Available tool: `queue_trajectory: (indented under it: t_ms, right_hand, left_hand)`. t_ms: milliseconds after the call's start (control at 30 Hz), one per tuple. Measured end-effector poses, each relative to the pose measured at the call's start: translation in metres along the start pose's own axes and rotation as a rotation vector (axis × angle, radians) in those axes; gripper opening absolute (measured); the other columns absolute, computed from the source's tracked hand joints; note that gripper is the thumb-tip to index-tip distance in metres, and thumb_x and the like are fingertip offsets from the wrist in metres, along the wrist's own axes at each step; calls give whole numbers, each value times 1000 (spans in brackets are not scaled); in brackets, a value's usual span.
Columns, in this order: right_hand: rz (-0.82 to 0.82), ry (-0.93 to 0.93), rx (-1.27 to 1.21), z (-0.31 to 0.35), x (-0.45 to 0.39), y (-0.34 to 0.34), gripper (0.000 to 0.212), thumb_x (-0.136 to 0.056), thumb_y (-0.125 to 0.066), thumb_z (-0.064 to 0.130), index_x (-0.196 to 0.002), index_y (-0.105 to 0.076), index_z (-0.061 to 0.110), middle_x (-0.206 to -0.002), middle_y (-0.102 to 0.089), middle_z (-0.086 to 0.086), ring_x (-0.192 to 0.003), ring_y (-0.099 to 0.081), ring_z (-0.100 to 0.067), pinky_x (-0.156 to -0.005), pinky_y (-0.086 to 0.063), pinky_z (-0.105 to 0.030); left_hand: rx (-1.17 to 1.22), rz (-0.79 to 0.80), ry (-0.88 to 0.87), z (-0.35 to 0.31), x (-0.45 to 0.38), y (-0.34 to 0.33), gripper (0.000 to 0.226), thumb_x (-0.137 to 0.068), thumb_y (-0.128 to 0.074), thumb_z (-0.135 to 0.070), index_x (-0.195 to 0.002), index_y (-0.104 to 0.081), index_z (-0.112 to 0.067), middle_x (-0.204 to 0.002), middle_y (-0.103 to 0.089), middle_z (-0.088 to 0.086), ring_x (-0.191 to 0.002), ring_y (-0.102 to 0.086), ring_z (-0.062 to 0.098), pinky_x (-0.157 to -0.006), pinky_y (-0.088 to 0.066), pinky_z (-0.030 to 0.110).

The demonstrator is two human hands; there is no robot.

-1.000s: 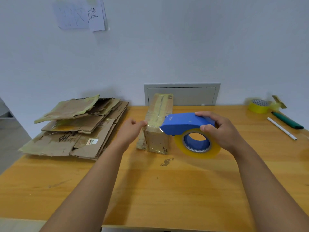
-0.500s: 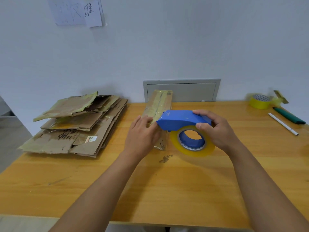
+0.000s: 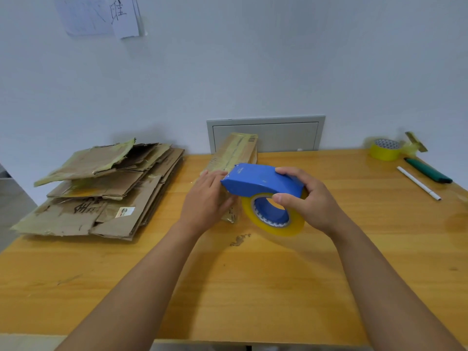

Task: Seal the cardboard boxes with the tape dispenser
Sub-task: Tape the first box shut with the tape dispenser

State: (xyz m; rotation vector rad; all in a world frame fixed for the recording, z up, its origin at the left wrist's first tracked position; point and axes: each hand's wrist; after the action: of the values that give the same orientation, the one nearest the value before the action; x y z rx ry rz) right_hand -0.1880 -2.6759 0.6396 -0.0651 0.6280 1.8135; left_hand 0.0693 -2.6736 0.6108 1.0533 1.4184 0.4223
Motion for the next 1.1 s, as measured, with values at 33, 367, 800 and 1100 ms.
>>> queue_trajectory:
  t_ms: [33, 367, 800, 1100]
  right_hand:
    - [0, -2, 2, -1, 1, 1, 50, -67, -71, 60, -116, -58, 60, -113, -53, 39, -104, -55, 6, -76, -43, -5]
    - [15, -53, 129, -7, 12, 24, 48, -65, -71, 56, -111, -61, 60, -112, -58, 35, -101, -57, 5, -74, -45, -11]
    - [103, -160, 145, 17, -31, 4, 35, -66, -70, 58, -99, -71, 45, -99, -67, 19, -90, -63, -2, -76, -46, -22]
    - [-110, -240, 230, -9, -13, 5, 26, -81, -74, 47, -105, -67, 40, -104, -61, 20, -88, -59, -2, -66, -41, -17]
  left_hand:
    - [-4, 3, 12, 4, 0, 0, 47, -93, -65, -40, -130, -59, -11, -131, -62, 4, -126, -54, 20, -120, -27, 41]
    - [-12, 34, 18, 11, -8, -1, 39, -91, -69, -29, -128, -61, -21, -130, -58, 8, -126, -49, 27, -119, -23, 49]
    - [245, 216, 181, 8, -12, 24, 53, -86, -39, -33, -135, -58, -29, -141, -51, 0, -133, -34, 9, -116, -28, 50]
    - [231, 179, 213, 15, -14, 13, 45, -84, -55, -41, -128, -60, -33, -128, -52, -9, -124, -41, 12, -101, -39, 34]
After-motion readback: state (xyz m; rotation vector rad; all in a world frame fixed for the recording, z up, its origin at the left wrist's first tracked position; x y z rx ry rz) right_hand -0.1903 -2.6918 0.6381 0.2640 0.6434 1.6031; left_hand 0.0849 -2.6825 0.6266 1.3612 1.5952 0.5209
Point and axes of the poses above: each hand's wrist, its own x-axis away from the middle knuckle, its own y-axis out of the back of the hand, z = x × y
